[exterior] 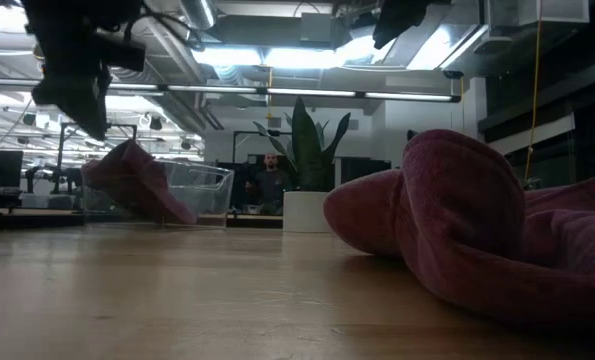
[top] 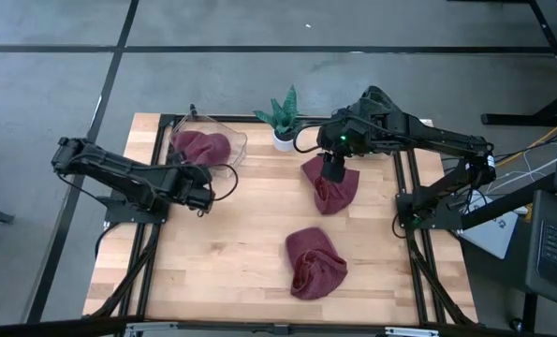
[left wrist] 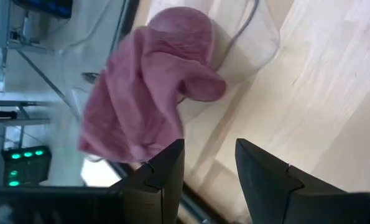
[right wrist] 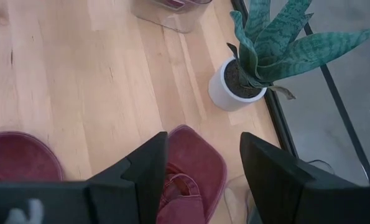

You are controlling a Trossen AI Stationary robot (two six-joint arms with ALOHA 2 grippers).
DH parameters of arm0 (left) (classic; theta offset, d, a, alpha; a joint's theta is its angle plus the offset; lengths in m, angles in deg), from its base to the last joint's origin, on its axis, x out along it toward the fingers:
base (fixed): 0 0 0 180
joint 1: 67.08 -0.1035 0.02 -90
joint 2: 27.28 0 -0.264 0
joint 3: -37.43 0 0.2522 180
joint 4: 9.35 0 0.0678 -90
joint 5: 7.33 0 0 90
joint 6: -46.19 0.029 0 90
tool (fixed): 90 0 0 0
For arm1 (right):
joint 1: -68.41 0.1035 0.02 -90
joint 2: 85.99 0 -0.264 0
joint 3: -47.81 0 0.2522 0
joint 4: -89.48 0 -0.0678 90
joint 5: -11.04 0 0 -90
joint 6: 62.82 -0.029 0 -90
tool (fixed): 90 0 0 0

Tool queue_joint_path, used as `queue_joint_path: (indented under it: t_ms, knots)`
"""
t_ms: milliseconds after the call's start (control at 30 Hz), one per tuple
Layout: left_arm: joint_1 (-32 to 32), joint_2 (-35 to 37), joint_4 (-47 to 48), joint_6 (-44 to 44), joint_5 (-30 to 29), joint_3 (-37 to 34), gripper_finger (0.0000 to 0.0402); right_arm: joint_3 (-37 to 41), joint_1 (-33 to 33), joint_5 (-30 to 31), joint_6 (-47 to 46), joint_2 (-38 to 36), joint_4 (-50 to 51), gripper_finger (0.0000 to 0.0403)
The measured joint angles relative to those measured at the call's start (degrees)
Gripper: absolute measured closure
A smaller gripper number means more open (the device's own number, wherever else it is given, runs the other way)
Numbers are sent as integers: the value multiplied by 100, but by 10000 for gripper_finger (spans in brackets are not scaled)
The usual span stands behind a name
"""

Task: Pick & Place hat

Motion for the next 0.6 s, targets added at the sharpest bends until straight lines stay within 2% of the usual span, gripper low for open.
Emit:
queue_joint_path:
  t_ms: [167,400,500,600]
  knots:
    - [15,1,-208,-514,-453,-199,263,0,1,-1,13,0,-48,202]
    - [8,1,-125,-650,-1008,-199,263,0,0,-1,-7,0,-46,202]
    - [8,1,-138,-652,-1030,-199,263,0,0,-1,-7,0,-46,202]
    - [-6,1,-176,-697,-746,-199,263,0,0,-1,4,0,-60,202]
